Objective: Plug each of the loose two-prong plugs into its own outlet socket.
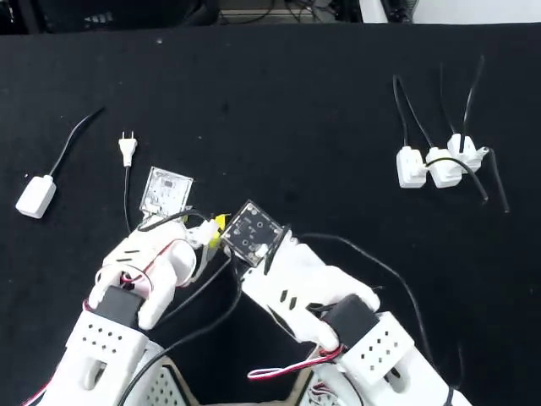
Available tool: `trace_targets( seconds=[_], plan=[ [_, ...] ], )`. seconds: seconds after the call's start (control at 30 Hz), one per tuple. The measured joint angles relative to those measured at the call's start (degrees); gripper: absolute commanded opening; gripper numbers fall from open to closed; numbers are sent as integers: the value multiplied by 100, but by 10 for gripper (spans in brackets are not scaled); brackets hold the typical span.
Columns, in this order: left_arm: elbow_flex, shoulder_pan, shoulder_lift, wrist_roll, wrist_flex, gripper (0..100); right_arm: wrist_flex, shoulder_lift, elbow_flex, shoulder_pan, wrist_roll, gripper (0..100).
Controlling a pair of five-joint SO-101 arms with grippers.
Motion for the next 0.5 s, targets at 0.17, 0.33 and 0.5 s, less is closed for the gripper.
trace_targets(
  seconds=[0.17, 0.33, 0.5],
  plan=[
    [0, 0, 26, 0, 35, 198, 0, 0, -35, 0, 0, 11],
    [-9, 0, -9, 0, 0, 198, 53, 9, -202, 35, 0, 11],
    [-9, 0, -9, 0, 0, 198, 53, 9, -202, 35, -35, 11]
  ],
)
